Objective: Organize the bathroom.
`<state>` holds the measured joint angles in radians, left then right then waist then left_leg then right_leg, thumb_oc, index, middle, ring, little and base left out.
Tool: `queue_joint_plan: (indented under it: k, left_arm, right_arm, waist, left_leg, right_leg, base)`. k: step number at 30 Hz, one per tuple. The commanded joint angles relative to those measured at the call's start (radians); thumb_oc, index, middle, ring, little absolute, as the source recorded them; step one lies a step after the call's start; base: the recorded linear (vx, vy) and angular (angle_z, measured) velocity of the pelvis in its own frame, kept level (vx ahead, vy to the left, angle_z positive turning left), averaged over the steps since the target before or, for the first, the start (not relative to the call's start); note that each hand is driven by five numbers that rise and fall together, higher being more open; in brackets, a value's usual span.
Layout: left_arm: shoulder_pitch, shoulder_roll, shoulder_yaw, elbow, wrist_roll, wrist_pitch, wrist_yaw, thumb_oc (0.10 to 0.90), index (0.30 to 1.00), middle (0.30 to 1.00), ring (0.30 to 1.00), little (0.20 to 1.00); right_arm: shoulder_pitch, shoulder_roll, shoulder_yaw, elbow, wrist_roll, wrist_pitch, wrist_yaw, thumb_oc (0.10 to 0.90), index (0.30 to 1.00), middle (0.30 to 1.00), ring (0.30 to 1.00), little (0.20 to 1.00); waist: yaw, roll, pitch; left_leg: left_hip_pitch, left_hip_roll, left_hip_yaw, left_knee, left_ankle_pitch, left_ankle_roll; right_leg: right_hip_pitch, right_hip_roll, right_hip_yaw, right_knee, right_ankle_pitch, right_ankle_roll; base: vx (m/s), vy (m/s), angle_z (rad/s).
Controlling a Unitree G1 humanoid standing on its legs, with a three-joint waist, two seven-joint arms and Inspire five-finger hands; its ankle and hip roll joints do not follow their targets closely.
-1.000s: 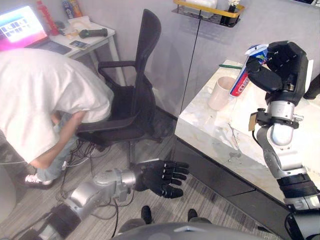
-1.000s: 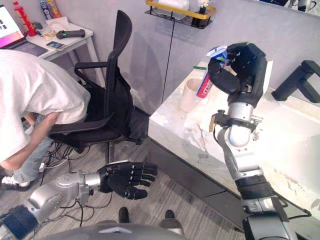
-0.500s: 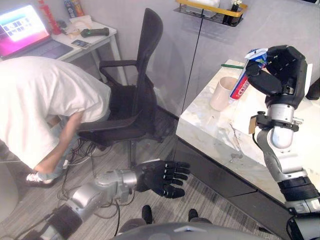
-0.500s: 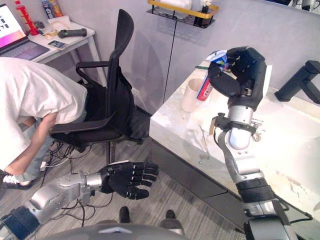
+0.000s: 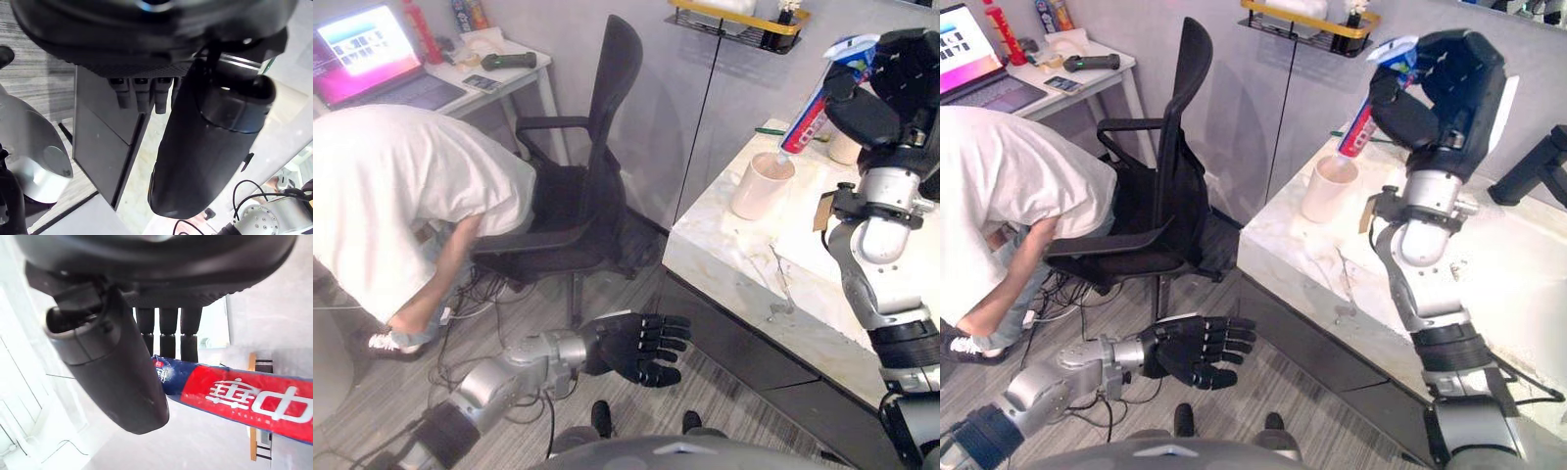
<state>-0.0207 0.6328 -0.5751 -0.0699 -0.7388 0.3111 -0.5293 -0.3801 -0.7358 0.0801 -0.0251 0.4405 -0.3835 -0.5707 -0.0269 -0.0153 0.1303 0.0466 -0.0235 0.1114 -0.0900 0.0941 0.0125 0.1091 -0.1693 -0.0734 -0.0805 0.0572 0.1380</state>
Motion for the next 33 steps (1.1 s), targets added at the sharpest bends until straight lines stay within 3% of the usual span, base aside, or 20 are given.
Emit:
queue_joint_plan:
  k: [1, 16, 33]
  left_arm:
    - [-0.009, -0.041, -0.001, -0.046, -0.039, -0.033, -0.054, 0.800, 0.900, 0.900, 0.900, 0.900]
    - [0.026, -0.023, 0.000, -0.060, -0.032, -0.011, -0.067, 0.800, 0.900, 0.900, 0.900, 0.900]
    - [0.082, 0.009, 0.018, -0.085, -0.034, 0.005, -0.071, 0.800, 0.900, 0.900, 0.900, 0.900]
  right_arm:
    - [-0.174, -0.134, -0.103, 0.002, -0.026, -0.125, -0.008, 0.400, 0.300, 0.300, 0.300, 0.300]
    - [-0.135, -0.143, -0.098, 0.088, -0.028, -0.124, 0.011, 0.400, 0.300, 0.300, 0.300, 0.300]
    - [-0.083, -0.059, -0.061, 0.086, -0.025, -0.067, 0.011, 0.400, 0.300, 0.300, 0.300, 0.300]
  waist:
    - [0.037, -0.011, -0.095]
    - [0.045, -0.006, -0.094]
    - [0.058, 0.010, -0.072]
  left_leg:
    - [0.077, -0.033, -0.009, 0.006, -0.110, 0.045]
    - [0.076, -0.019, -0.014, 0.003, -0.102, 0.033]
    - [0.063, 0.000, -0.013, 0.003, -0.087, 0.017]
  right_leg:
    - [-0.047, 0.097, -0.060, 0.005, 0.038, -0.027]
    - [-0.030, 0.115, -0.073, -0.003, 0.024, -0.041]
    - [-0.024, 0.124, -0.097, -0.007, 0.015, -0.051]
  base:
    - [0.05, -0.023, 0.03]
    - [0.06, -0.063, 0.01]
    - [0.05, -0.071, 0.04]
